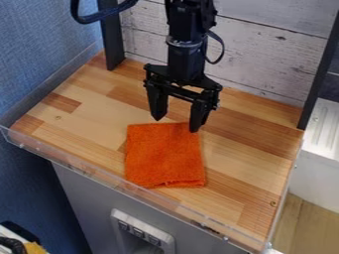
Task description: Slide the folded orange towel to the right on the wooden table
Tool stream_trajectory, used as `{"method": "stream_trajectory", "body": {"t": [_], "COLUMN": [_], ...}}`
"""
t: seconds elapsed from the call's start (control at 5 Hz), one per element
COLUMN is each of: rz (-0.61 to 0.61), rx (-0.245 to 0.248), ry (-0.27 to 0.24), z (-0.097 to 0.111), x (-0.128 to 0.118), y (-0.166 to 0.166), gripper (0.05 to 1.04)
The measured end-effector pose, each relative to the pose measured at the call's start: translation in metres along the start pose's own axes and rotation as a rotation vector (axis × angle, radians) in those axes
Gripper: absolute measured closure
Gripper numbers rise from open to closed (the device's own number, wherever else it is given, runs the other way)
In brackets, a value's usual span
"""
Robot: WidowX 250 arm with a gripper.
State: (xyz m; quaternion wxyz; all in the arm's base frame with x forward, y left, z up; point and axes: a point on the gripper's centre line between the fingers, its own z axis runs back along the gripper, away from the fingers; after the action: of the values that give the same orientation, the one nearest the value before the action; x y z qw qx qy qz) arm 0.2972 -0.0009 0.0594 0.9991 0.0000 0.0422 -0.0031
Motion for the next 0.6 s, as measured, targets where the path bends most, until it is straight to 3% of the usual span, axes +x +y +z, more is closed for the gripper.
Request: {"method": "stream_trajectory", "body": {"t": [0.4,0.6], "rz": [0.017,0.038], "rx": [-0.004,-0.016], "ry": [-0.003,-0.043], "z": [-0.0138,-0.014], "x": [-0.0109,-0.0144], "y": [0.003,0.0059], "gripper": [0.083,0.141]}}
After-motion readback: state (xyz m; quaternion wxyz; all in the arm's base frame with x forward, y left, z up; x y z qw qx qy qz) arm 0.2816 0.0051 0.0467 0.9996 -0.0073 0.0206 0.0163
